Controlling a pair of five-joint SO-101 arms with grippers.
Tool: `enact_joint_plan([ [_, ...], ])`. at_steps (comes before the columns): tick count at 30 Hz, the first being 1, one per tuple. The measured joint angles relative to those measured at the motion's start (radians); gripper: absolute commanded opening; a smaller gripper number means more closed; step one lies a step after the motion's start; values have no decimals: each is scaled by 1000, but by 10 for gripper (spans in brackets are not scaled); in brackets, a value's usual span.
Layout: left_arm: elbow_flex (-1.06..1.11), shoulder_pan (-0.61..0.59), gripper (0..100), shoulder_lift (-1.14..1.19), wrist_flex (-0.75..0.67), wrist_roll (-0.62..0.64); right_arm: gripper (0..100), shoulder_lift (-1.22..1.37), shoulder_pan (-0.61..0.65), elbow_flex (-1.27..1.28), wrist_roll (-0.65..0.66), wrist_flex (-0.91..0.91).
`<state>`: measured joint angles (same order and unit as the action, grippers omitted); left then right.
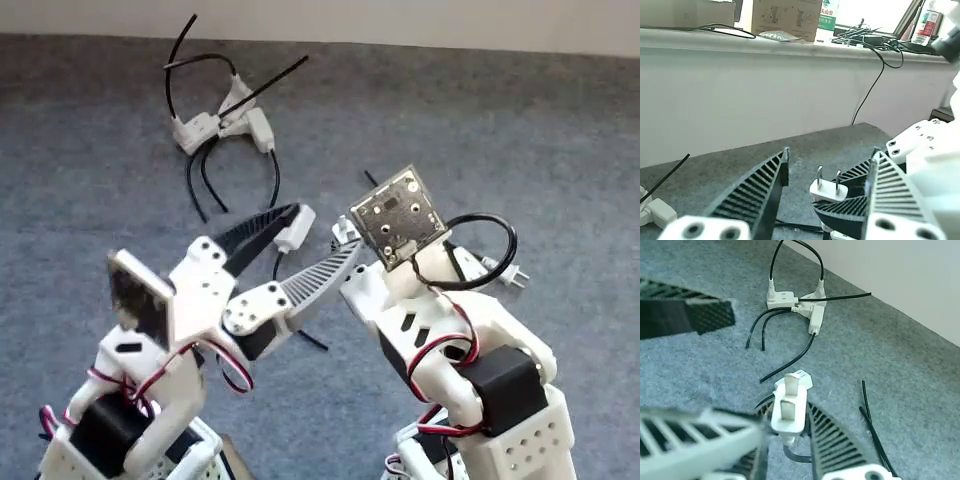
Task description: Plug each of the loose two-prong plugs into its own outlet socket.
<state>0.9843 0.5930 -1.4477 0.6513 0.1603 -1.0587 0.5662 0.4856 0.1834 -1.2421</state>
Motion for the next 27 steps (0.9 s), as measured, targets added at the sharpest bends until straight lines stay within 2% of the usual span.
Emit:
enact_joint_plan([
  [7,103,-3,264,-14,-20,0,8,0,3,-18,0,-52],
  [14,203,-81,263,6,-175,-2,8,3,38,-158,20,-195],
  [27,238,-138,263,8,-193,-2,8,3,38,-181,40,-238],
])
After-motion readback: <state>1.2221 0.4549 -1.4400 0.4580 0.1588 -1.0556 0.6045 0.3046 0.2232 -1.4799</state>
